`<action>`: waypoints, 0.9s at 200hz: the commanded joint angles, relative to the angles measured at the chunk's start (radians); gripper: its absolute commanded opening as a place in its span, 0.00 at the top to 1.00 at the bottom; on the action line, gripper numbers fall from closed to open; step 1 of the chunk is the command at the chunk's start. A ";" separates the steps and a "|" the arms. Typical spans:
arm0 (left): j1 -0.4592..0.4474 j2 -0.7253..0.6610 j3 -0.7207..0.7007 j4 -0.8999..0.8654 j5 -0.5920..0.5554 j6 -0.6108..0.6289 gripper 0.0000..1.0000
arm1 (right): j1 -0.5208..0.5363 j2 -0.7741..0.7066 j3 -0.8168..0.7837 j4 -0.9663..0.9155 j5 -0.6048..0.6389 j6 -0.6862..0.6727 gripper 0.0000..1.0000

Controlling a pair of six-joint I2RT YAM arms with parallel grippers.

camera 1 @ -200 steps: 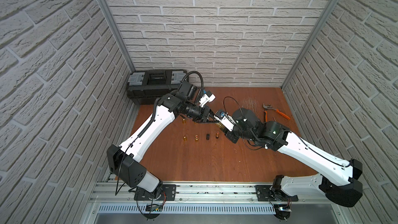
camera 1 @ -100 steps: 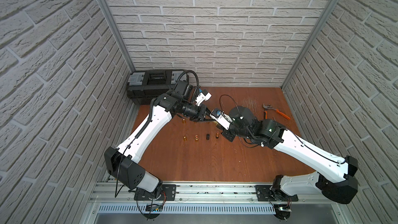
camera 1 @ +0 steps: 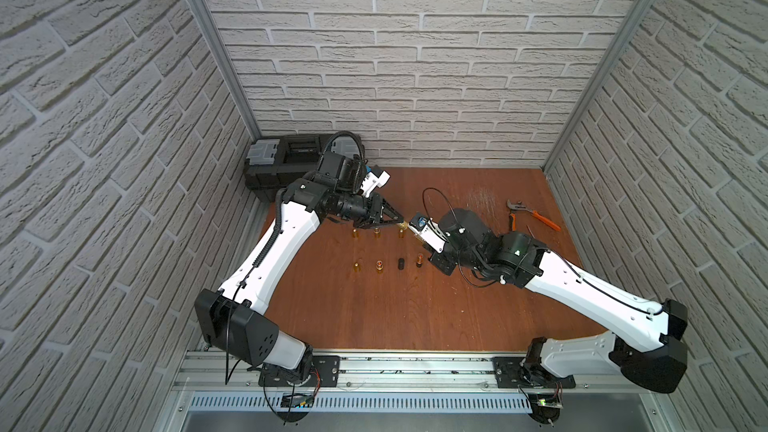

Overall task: Open the lipstick cap
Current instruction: Open the cover of the lipstick, then place the cover at the center of the board.

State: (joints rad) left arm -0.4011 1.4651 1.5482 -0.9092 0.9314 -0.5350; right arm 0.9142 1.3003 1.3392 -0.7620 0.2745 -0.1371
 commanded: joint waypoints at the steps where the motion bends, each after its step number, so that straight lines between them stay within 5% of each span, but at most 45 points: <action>1: -0.003 -0.020 -0.027 0.020 -0.027 -0.008 0.98 | 0.002 -0.048 -0.012 0.000 0.054 0.019 0.97; 19: -0.038 0.014 -0.018 -0.006 -0.149 0.023 0.96 | 0.002 -0.076 -0.010 -0.006 0.071 0.025 0.97; 43: -0.132 0.089 0.000 -0.005 -0.478 0.044 0.96 | 0.003 -0.129 0.002 -0.028 0.092 0.034 0.97; 101: -0.392 0.330 0.056 0.236 -0.811 0.134 0.94 | 0.003 -0.260 0.004 -0.081 0.068 0.055 0.97; 180: -0.535 0.608 0.196 0.253 -0.935 0.235 0.90 | 0.003 -0.317 -0.053 -0.060 0.082 0.058 0.96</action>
State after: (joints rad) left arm -0.8974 2.0109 1.6871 -0.6678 0.0792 -0.3595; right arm 0.9142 0.9863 1.3128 -0.8574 0.3443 -0.0849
